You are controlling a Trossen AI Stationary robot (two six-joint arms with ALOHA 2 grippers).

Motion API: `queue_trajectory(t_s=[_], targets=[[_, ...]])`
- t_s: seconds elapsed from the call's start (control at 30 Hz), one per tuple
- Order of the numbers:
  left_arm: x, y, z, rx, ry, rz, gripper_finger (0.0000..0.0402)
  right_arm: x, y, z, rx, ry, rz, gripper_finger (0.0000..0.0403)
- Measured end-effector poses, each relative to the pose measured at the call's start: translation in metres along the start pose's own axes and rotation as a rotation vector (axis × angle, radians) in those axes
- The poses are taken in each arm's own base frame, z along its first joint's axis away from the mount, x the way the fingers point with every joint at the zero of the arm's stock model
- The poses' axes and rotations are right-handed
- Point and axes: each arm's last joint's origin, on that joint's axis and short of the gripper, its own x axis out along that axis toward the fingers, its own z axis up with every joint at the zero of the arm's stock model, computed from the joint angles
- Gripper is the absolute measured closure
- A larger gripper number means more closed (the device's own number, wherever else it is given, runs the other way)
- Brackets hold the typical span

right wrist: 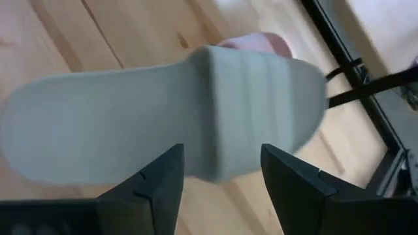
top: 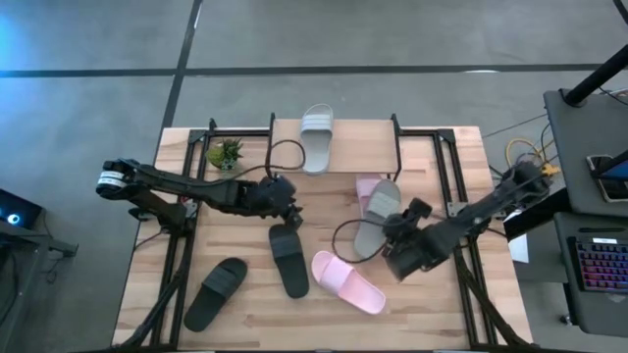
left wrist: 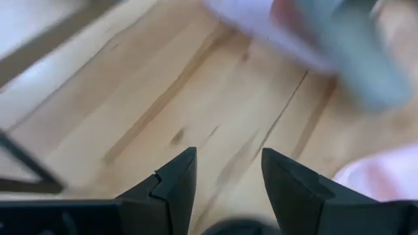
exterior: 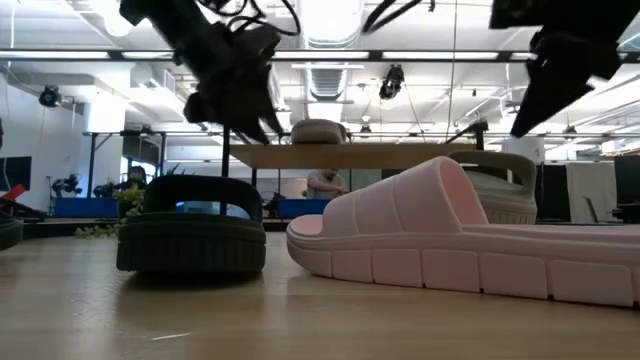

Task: Pick and place slides into the shelf
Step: Put the gray slide on the shelf

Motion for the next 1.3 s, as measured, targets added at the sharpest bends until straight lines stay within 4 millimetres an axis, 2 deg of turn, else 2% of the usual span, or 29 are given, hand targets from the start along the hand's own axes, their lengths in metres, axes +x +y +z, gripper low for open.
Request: queue_trajectory(t_s=[0.2,0.33,0.57,0.9,1.07,1.3], targets=[[-0.002,0.003,-0.007,0.187,0.065,0.02,0.0244,0.023,0.032,0.01,-0.067,0.009,-0.114,0.0207],[-0.002,0.004,-0.008,0.245,0.067,0.021,0.0244,0.04,0.039,0.02,0.007,0.054,-0.188,0.0207],[-0.005,0.008,-0.012,0.322,0.069,0.022,0.0244,0.049,0.023,0.039,0.106,0.127,-0.306,0.0208],[-0.006,0.008,-0.012,0.363,0.066,0.02,0.0244,0.067,0.009,0.04,0.069,0.195,-0.351,0.0211],[-0.006,0.009,-0.012,0.355,0.066,0.021,0.0244,0.077,0.002,0.039,0.069,0.227,-0.373,0.0252],[-0.006,0.009,-0.011,0.302,0.063,0.027,0.0244,0.081,0.006,0.039,0.008,0.242,-0.321,0.0364]])
